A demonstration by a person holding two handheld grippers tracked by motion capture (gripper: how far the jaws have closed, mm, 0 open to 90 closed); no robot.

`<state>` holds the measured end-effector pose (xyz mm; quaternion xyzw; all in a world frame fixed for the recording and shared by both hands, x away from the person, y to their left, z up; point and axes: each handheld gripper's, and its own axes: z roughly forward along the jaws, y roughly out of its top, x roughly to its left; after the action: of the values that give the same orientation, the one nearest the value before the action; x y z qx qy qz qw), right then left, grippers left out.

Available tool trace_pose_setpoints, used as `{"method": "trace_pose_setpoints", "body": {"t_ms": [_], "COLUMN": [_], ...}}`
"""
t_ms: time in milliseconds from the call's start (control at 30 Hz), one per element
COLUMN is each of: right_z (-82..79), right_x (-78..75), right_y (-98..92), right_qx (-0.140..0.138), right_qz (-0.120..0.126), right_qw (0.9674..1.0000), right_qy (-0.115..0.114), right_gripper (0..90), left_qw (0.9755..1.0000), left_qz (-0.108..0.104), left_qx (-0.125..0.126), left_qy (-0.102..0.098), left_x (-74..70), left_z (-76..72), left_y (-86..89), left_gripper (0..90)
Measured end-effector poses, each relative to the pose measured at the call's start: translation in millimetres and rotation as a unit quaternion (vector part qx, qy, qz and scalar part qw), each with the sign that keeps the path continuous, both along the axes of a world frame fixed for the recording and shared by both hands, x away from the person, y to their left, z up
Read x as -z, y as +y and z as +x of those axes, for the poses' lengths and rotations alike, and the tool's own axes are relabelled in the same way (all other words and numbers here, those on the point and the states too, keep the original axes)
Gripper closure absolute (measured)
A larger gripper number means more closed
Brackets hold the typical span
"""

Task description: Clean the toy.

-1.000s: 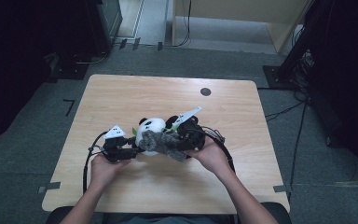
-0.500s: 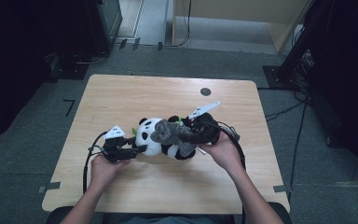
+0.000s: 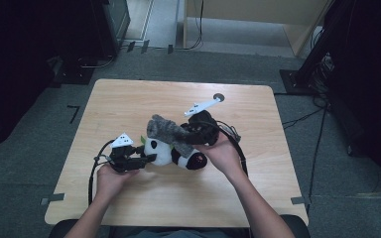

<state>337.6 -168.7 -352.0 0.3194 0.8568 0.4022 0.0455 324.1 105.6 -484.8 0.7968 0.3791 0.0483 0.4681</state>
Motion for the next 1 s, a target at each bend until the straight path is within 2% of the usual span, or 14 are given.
{"method": "trace_pose_setpoints", "body": {"t_ms": [133,233,333,500,600,833,1000], "right_z": [7.7,16.6,23.9,30.3,28.8,20.0,12.7], "right_x": [-4.2,-0.5,8.5,30.5,39.3,41.3,43.6], "right_y": [22.8,37.6,50.5,64.9,66.0,54.9,45.5], "right_qx": [-0.008,-0.009,-0.01,-0.009,-0.018,-0.029,-0.041], "right_qz": [-0.004,-0.006,-0.016,-0.048,-0.048,-0.045,-0.047], "right_qw": [0.9999,0.9999,0.9998,0.9988,0.9986,0.9983,0.9977], "right_qy": [-0.013,-0.012,-0.006,0.01,0.013,0.021,0.028], "right_gripper": [75.6,75.6,75.6,75.5,75.6,75.8,76.0], "left_qw": [1.0,1.0,1.0,1.0,1.0,0.9999,1.0], "left_qz": [0.002,0.001,-0.001,0.001,0.003,-0.008,-0.007], "left_qx": [0.001,0.0,0.0,0.0,0.002,0.004,0.005], "left_qy": [-0.002,-0.001,-0.003,-0.002,-0.002,0.005,0.003], "left_x": [-0.1,0.0,0.2,0.1,0.2,1.2,1.4], "left_z": [-0.1,-0.3,-0.2,-0.2,-0.4,0.5,0.0], "left_y": [0.0,-0.3,-0.3,0.0,0.0,1.9,1.1], "left_gripper": [42.8,42.8,42.8,42.7,42.6,42.5,42.6]}}
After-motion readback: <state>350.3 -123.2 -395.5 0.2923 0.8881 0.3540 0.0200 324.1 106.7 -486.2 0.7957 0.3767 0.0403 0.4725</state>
